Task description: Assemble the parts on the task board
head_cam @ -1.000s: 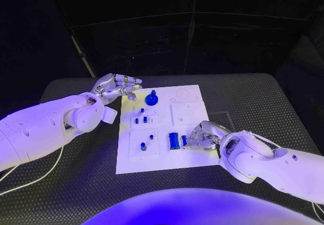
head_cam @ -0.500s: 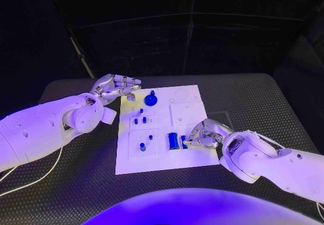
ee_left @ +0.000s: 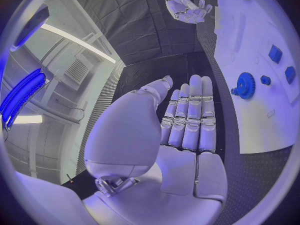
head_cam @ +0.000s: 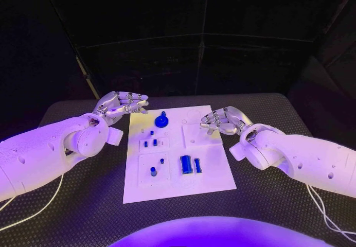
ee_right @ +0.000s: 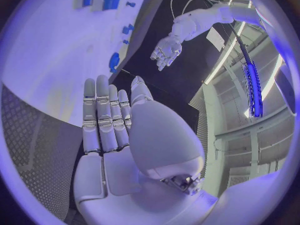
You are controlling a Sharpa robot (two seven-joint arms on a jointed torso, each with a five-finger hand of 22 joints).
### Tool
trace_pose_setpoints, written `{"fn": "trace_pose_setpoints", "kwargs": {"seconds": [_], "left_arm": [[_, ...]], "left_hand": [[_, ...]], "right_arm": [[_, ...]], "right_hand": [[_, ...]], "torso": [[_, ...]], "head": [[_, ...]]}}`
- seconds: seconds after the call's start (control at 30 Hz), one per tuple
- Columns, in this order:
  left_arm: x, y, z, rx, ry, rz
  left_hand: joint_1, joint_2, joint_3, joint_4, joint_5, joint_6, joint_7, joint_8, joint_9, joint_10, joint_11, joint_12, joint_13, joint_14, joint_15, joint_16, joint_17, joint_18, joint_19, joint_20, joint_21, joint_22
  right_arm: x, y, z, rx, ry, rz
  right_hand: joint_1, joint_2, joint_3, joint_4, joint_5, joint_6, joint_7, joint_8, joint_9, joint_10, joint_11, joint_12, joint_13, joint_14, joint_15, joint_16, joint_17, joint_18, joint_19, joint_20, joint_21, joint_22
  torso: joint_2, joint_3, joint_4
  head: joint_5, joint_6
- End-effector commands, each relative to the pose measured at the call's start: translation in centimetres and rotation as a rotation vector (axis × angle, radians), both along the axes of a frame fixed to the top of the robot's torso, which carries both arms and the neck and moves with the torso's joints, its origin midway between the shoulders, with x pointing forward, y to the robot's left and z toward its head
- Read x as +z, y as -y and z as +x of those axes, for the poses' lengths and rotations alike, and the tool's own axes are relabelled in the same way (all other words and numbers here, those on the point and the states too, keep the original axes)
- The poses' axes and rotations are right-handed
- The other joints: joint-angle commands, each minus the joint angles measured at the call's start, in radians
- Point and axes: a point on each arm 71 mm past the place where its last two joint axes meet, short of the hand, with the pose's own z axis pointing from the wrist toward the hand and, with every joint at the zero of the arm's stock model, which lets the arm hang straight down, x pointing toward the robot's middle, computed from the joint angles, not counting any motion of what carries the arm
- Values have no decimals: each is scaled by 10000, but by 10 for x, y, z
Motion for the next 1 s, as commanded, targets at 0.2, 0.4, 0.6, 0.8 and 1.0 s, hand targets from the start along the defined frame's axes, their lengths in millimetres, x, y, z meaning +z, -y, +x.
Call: {"fn": "trace_pose_setpoints", "kwargs": {"seconds": [0.2, 0.4, 0.6, 0.8, 1.0], "left_arm": [[-1, -8, 15, 1851, 533, -1028], [-10, -9, 24, 3045, 642, -1109], [-14, 0, 22, 2225, 307, -819], [-12, 11, 12, 2557, 404, -714], [-6, 30, -8, 3180, 560, -472]], "left_hand": [[-125, 171, -517, 178, -41, -93, -225, -319, -26, -288, 534, -908, -56, -827, 704, -3150, -1350, 159, -1866, 1050, -2437, -2325], [-104, 519, -1654, 319, -14, -865, -405, -393, -38, -1582, 594, -1143, -77, -1218, 788, -4692, -2084, -38, -3730, 1195, -2527, -4331], [-5064, 1467, -2556, -219, -443, -4200, -835, -1011, -677, -5160, -139, -1730, -693, -4572, 194, -5509, -3209, -667, -5969, 148, -3076, -5743], [-7103, 1467, -2798, -460, -1240, -5479, -1660, -1011, -677, -6454, -394, -1730, -693, -5829, -28, -5509, -3209, -773, -6613, -289, -3076, -6107], [-8664, 1467, -3713, -1199, -1240, -6455, -1660, -1011, -677, -7439, -1258, -1730, -693, -6795, -787, -5509, -3209, -963, -7104, -622, -3076, -6386]], "right_arm": [[8, -5, 43, -201, 829, 3114], [1, -10, 66, -560, 983, 3592], [-2, -10, 67, -881, 834, 2809], [9, -15, 59, -1350, 985, 3307], [26, -22, 41, -2293, 1006, 4029]], "right_hand": [[75, 228, -132, -310, -160, 472, 128, -1100, -873, 353, 365, -1719, -2956, -1256, 754, -3201, -2407, 134, -816, 936, -2530, -1603], [-395, 454, -195, -608, -135, 551, 185, -1695, -1452, 367, 564, -2534, -4170, -1389, 975, -4379, -3571, 116, -810, 1165, -3579, -2316], [-5867, -351, 488, -1230, -761, -2856, -528, -2354, -2154, -3125, -26, -3270, -5575, -4920, 470, -5373, -4504, -516, -3671, 251, -4627, -3058], [-7935, -351, 760, -2069, -1018, -4163, -801, -2354, -3011, -4508, -266, -4054, -5575, -6302, 256, -5373, -4727, -687, -4800, -137, -4915, -3259], [-9626, -351, 1005, -2069, -1914, -5228, -1029, -2354, -3011, -5632, -1120, -4054, -5575, -7427, -506, -5373, -5512, -905, -5722, -449, -5140, -3966]], "torso": [[-422, -80, -96], [-562, -60, -66], [-510, -55, -83], [-653, 43, -56], [-801, 145, -28]], "head": [[-5, 709], [53, 1100], [81, 1123], [324, 1572], [576, 2038]]}}
